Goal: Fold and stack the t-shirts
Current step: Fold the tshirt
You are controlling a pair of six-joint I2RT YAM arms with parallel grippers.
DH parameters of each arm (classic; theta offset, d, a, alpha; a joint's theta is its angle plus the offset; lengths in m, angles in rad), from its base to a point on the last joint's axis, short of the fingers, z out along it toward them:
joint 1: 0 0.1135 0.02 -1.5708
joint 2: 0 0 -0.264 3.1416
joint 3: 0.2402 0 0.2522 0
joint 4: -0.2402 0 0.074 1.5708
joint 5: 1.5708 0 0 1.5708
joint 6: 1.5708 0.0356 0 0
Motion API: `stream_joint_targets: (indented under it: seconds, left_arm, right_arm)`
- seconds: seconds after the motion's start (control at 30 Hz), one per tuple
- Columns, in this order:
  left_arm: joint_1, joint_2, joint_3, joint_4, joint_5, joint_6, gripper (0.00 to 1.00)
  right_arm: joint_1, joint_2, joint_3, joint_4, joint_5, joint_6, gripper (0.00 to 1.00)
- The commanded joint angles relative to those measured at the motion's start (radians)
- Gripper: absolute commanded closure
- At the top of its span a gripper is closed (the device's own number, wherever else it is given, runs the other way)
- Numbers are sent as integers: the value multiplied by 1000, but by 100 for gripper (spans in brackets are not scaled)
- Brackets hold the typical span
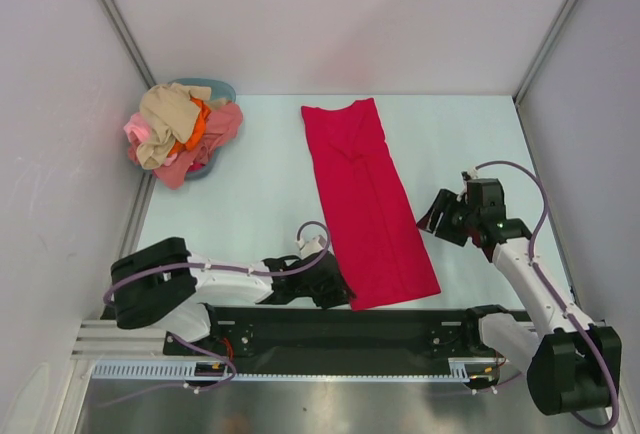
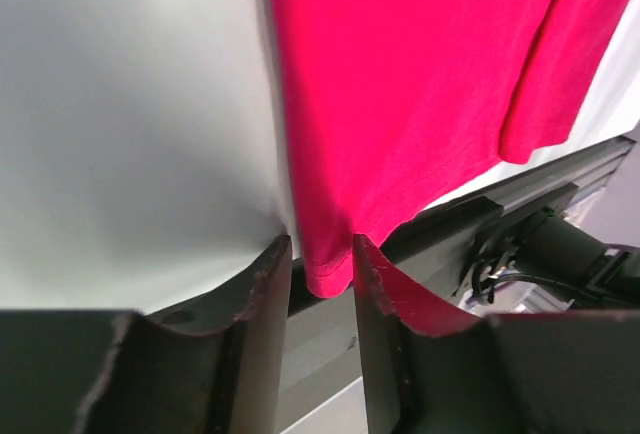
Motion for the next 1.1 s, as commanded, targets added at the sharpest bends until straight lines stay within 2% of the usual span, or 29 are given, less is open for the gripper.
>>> stream_joint_targets:
  seconds: [0.0,0.13,0.17,0.2,0.33,0.47,0.6,0.77,0.9,1.07]
  left_arm:
    - [-8,21,-7,77,8,-10,65]
    - [-5,28,-17,103,15,0,81]
    - [-3,21,-23,107,17,2,97]
    - [-2,2,-37,100,9,2,100]
    - [13,-115,-95,11,-32,32,100]
    - [20,-242,-135,-112,-60,92,100]
    - [20,-337,-225,-127,-35,102,100]
    - [20,-475,-325,-120,-31,68,100]
    - [20,-506,-343,-83,-28,79,99]
    - [20,-476,-324,-91,-14,105,100]
  right_arm:
    - [14,-28,16,-10,-3,13,37]
    - [40,-27,11,-16,6,17,36]
    - [44,-28,11,-19,9,18,36]
    - [52,-27,13,-22,12,21,36]
    - [120,-22,11,-30,25,50,36]
    - [263,-8,-9,-26,38,92,35]
    - [374,-10,-44,-3,54,141,35]
    - [439,-25,-113,-10,34,175,35]
    - [480,-77,-162,-32,41,227,37]
    - [523,-142,-220,-67,52,325,48]
